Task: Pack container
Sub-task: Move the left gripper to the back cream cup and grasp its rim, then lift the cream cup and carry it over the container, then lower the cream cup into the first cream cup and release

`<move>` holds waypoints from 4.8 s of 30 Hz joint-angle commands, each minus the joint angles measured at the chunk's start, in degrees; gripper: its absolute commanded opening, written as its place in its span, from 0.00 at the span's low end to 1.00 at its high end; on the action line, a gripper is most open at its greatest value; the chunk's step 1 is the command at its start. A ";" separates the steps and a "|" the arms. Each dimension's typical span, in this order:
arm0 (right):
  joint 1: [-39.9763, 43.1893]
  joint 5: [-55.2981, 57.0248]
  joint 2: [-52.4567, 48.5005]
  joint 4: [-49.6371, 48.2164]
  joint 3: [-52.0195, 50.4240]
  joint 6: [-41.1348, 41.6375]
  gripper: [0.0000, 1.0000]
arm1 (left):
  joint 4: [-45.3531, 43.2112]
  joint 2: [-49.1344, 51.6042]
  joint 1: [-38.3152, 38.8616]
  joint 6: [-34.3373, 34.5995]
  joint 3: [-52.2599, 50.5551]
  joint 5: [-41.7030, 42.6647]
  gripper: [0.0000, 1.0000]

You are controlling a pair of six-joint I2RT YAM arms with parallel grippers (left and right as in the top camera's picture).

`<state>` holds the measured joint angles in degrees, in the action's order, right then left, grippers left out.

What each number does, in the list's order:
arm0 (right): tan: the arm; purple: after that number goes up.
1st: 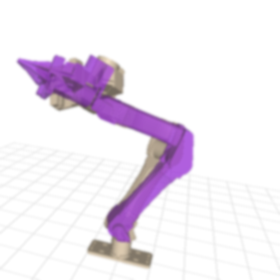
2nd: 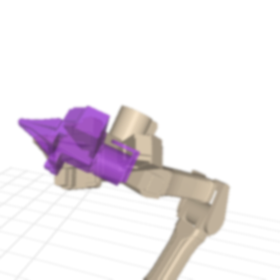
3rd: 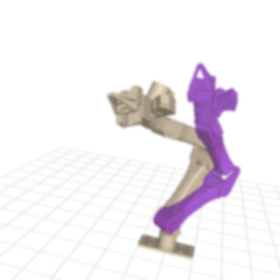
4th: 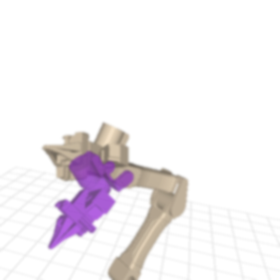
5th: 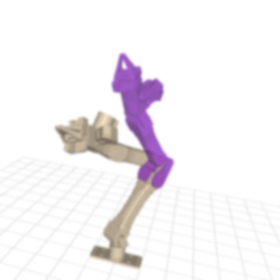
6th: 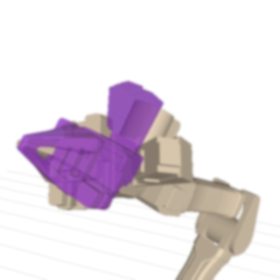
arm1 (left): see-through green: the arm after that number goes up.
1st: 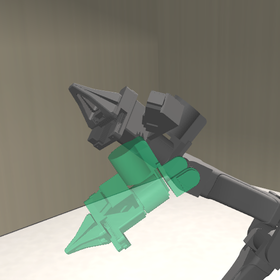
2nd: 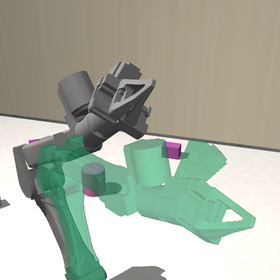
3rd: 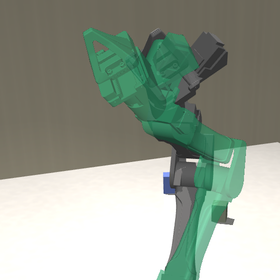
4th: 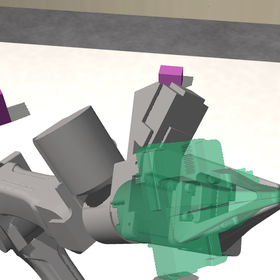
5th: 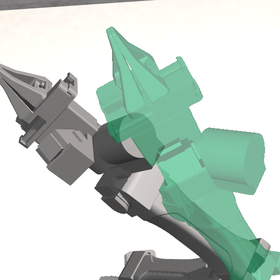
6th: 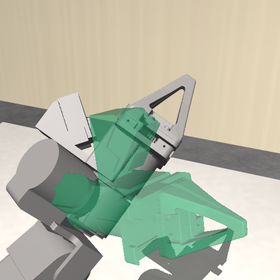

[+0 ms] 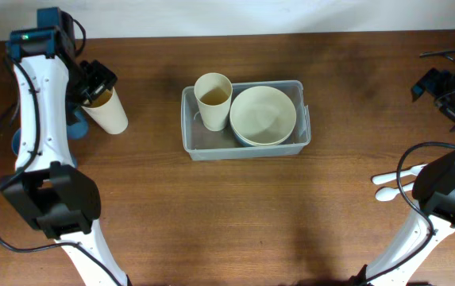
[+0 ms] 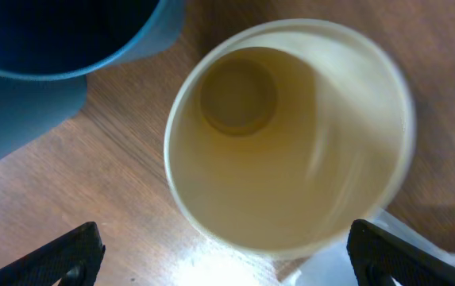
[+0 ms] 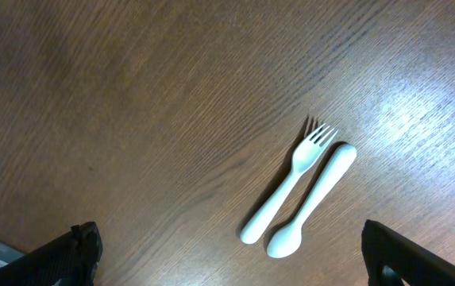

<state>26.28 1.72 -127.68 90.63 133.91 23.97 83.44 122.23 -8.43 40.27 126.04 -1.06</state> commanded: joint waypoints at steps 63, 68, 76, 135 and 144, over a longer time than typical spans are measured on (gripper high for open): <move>0.37 0.92 0.61 -0.04 -0.24 0.50 0.99 | -5.25 0.87 -1.86 9.57 -8.20 -1.27 0.02; 0.37 0.92 0.61 -0.04 -0.24 0.50 0.99 | -5.05 0.85 -1.86 8.85 -8.09 1.60 0.02; 0.37 0.92 0.61 -0.04 -0.24 0.50 0.99 | -4.98 0.02 -1.75 1.20 -2.82 6.23 0.02; 0.37 0.92 0.61 -0.04 -0.24 0.50 0.99 | -5.44 -9.62 24.20 -29.86 5.31 6.03 0.02; 0.37 0.92 0.61 -0.04 -0.24 0.50 0.99 | -6.12 -9.44 24.20 -29.86 5.31 6.05 0.09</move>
<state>26.28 1.72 -127.68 90.63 133.91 24.01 77.71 112.51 15.68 11.38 130.98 4.54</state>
